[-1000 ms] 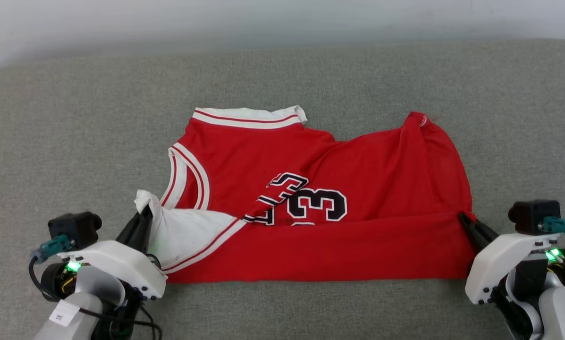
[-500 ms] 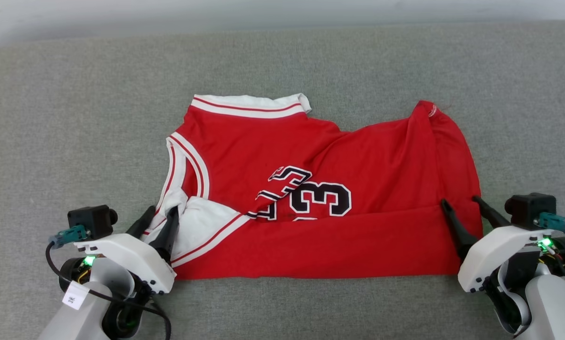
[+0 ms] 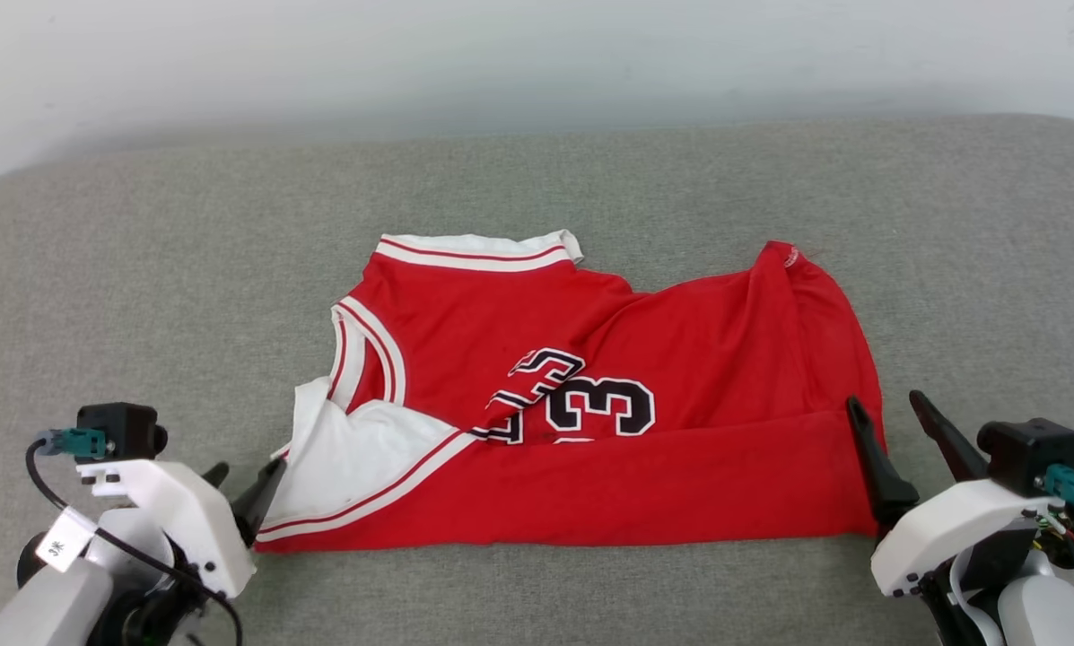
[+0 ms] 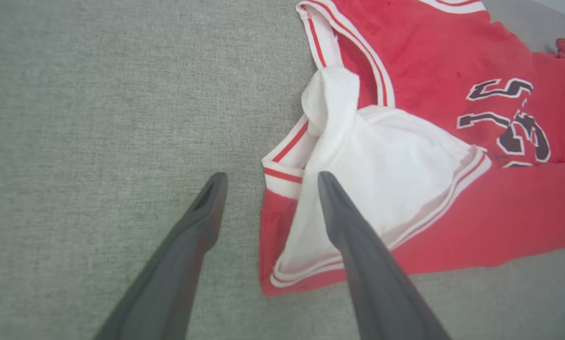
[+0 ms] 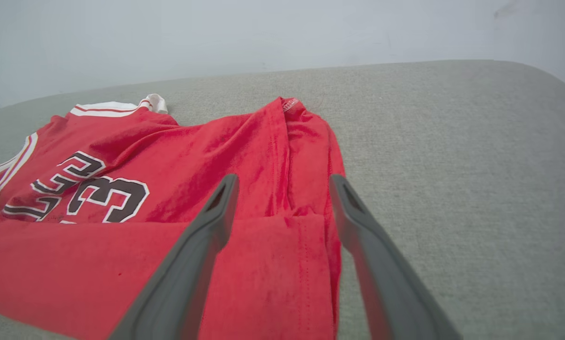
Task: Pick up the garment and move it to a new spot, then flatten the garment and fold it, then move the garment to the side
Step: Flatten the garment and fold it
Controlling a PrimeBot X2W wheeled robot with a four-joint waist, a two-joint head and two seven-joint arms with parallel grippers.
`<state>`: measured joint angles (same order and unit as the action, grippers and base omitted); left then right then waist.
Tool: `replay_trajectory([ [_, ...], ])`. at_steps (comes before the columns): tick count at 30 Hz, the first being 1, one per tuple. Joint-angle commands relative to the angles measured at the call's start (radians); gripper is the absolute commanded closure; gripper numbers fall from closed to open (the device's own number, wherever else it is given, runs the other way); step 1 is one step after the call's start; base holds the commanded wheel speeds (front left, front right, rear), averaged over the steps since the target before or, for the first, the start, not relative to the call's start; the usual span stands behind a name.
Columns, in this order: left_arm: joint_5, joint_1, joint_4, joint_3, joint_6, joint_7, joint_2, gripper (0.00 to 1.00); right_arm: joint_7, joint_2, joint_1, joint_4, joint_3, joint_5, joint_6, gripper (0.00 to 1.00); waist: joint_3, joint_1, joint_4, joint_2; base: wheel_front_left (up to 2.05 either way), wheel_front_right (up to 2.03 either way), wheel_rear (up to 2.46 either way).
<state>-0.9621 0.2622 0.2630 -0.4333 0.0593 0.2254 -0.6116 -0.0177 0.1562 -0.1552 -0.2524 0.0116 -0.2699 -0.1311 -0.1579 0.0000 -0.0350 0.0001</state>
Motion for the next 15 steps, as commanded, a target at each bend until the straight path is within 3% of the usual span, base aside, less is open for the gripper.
replay_trajectory([
  [1, -0.017, -0.018, -0.03, -0.001, 0.007, 0.044, -0.021, 0.0, 0.006, -0.007, 0.019, 0.019, -0.003, 0.006, 0.001, 0.0, 0.008, 0.0, -0.009, -0.0001, 0.0, 0.0, 0.0],
  [7, -0.086, -0.066, -0.144, 0.001, 0.051, 0.208, -0.095, 0.0, 0.032, -0.028, 0.047, 0.077, -0.011, 0.011, 0.001, 0.0, -0.008, 0.0, -0.036, -0.0001, 0.0, 0.0, 0.0],
  [15, -0.133, -0.084, -0.144, -0.02, 0.091, 0.301, -0.082, 0.0, 0.053, -0.046, 0.042, 0.111, -0.011, 0.005, 0.001, 0.0, -0.067, 0.0, -0.07, -0.0001, 0.0, 0.0, 0.0],
])
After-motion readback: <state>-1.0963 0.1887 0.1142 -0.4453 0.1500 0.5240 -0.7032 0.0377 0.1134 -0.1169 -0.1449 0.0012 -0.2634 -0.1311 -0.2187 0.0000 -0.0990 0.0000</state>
